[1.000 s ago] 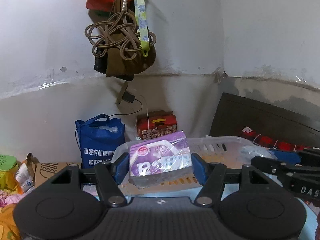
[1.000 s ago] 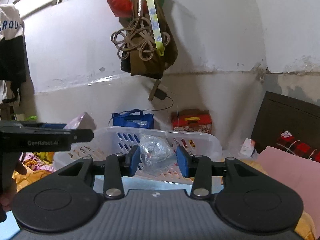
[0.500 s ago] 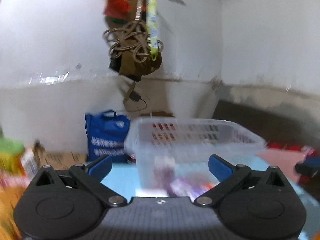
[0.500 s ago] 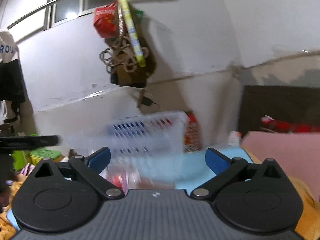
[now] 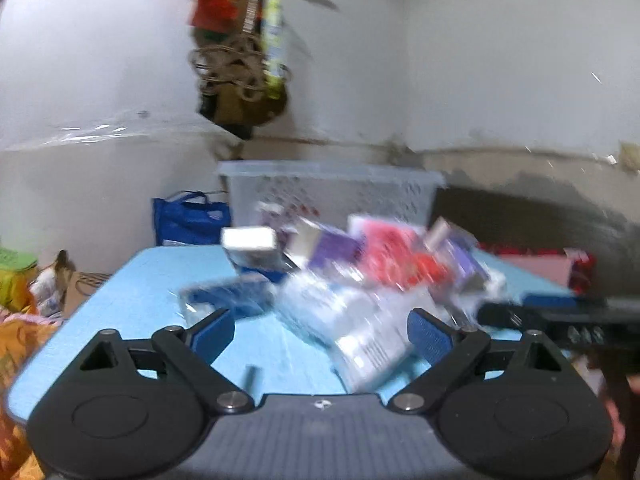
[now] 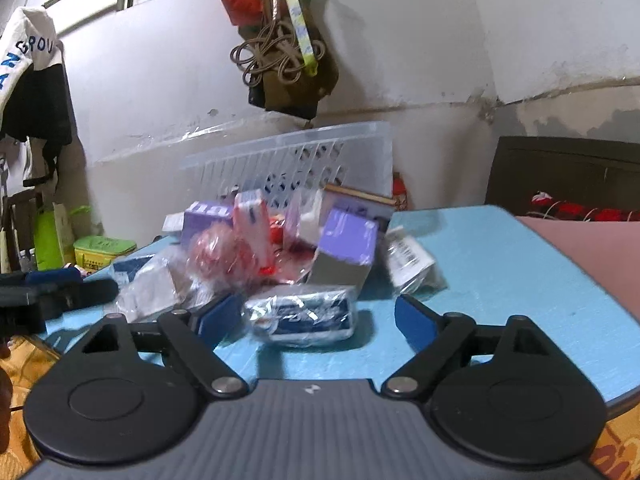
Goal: Organize objects
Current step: 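Grasp the clear flat packet with the left gripper while the right grasps the blue-white box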
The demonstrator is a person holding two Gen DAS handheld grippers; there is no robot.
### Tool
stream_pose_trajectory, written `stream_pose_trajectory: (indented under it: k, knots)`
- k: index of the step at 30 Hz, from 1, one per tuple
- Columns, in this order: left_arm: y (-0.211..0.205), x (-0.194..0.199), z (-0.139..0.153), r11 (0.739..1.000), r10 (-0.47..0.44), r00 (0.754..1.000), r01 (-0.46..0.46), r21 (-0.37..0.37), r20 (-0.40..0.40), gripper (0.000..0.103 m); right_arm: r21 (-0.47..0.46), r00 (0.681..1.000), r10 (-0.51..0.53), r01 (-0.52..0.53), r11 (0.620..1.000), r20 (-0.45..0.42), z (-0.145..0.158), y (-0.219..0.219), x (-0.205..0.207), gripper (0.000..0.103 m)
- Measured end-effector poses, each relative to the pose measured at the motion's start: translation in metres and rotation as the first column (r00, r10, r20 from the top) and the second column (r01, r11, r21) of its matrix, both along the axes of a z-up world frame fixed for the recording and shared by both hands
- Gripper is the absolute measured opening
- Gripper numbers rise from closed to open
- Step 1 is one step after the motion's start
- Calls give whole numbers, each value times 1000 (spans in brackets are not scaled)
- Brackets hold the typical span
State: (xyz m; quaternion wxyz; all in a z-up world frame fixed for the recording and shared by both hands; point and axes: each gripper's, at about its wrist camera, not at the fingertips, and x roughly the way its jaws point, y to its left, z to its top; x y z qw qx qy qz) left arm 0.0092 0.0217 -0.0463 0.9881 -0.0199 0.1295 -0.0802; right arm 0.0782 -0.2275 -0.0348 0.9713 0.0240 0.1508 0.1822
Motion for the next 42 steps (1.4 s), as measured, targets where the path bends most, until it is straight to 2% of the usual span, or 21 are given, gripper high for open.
stream_pose_trajectory:
  k: [3, 6, 9, 11, 19, 29, 39, 42]
  knots:
    - [-9, 3, -10, 999, -13, 1000, 14, 31, -19, 94, -9, 1000, 11, -11, 1000, -1, -8, 3, -3, 88]
    - [-15, 8, -15, 998, -13, 999, 15, 53, -32, 85, -44, 1000, 21, -21, 999, 11, -11, 11, -5, 86]
    - [-20, 12, -17, 997, -34, 999, 36, 62, -41, 68, -66, 1000, 19, -19, 998, 9, -14, 17, -5, 79]
    - [-22, 11, -19, 996, -44, 998, 47, 72, -47, 50, -66, 1000, 17, -16, 998, 8, -14, 16, -4, 69]
    - [-13, -2, -17, 999, -18, 999, 19, 47, -39, 49, -20, 1000, 19, -19, 1000, 11, -14, 1, -12, 68]
    - [18, -13, -4, 998, 67, 997, -67, -6, -24, 49, 3, 1000, 7, -7, 1000, 12, -6, -13, -21, 68]
    - [29, -14, 13, 997, 80, 997, -80, -18, -3, 46, 15, 1000, -3, 3, 1000, 30, 9, -27, -26, 68]
    - [28, -8, 13, 997, 73, 997, -73, -16, -12, 46, 15, 1000, -4, 4, 1000, 6, 9, -30, -18, 68]
